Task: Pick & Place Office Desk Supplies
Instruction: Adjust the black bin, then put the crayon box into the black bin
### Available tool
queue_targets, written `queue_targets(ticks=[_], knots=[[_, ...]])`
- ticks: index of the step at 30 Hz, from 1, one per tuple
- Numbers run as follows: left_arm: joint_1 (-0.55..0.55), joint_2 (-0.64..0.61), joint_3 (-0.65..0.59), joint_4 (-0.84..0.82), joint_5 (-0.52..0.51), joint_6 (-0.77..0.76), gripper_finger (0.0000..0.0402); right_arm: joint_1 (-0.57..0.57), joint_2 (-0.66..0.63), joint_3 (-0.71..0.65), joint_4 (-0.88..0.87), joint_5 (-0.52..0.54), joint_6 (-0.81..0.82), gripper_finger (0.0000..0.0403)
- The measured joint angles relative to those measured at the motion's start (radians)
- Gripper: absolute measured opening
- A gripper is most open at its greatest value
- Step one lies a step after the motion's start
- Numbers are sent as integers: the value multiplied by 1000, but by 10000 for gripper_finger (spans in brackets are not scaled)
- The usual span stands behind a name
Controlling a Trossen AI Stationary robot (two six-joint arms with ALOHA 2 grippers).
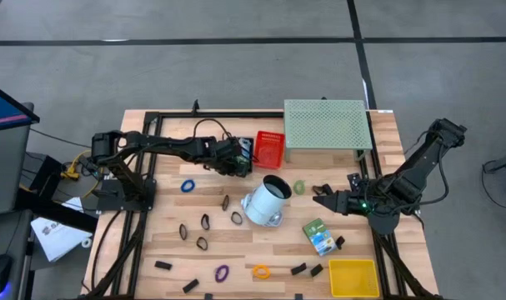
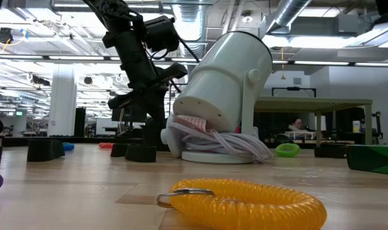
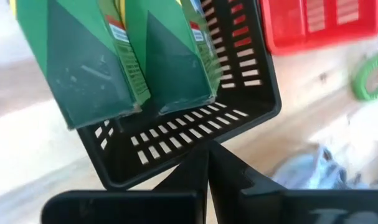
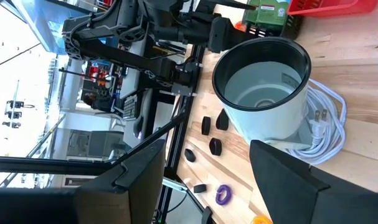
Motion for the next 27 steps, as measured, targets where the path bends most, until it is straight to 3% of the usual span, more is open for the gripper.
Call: queue_targets(ticks=[27], knots=[[-3, -2, 0, 104, -165, -44, 0, 0, 0, 0, 6, 5, 0, 230]])
